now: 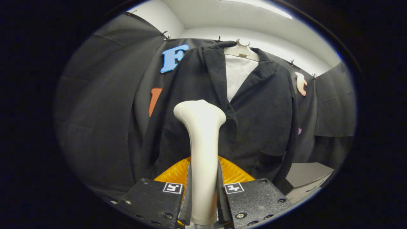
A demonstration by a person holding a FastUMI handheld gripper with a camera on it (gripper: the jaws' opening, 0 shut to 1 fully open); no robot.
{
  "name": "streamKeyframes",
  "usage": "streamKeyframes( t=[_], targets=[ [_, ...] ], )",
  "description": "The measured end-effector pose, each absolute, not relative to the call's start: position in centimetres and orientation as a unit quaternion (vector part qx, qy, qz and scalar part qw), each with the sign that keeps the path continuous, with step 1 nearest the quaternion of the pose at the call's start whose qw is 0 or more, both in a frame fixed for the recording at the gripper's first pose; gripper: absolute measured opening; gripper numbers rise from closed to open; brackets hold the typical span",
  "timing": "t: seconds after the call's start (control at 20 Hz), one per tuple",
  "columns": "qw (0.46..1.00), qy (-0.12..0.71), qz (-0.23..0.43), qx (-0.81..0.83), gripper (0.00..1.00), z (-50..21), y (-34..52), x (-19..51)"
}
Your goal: Iron the clothes twice with a garment steamer, once on the left side and once on the right side.
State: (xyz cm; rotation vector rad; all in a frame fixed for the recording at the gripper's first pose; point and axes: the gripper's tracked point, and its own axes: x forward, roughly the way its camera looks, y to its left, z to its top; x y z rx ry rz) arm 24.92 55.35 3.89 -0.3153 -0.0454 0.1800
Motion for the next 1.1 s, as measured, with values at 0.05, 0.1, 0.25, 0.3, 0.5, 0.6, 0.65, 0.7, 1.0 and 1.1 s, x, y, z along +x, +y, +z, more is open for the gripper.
streamKeyframes(
  t=[0.05,0.1,0.25,0.3,0.5,0.6,0.65,0.7,1.0,1.1],
  targets=[
    [0.984,-0.013,0.088,-0.156,0.35,3.2,55.2,24.9],
    [0.984,-0.008,0.089,-0.157,0.35,2.8,55.1,24.9],
    [0.982,0.006,0.09,-0.164,0.35,1.5,54.6,24.5],
    [0.982,0.014,0.09,-0.165,0.35,0.9,54.4,24.4],
    [0.98,0.039,0.092,-0.17,0.35,-1.3,53.9,23.8],
    [0.979,0.054,0.094,-0.17,0.35,-2.5,53.6,23.3],
    [0.978,0.059,0.096,-0.174,0.34,-3.0,53.6,22.9],
    [0.977,0.064,0.098,-0.177,0.34,-3.6,53.5,22.8],
    [0.972,0.112,0.1,-0.18,0.34,-7.1,52.4,22.1],
    [0.971,0.121,0.1,-0.183,0.34,-8.0,52.1,21.9]
  ],
)
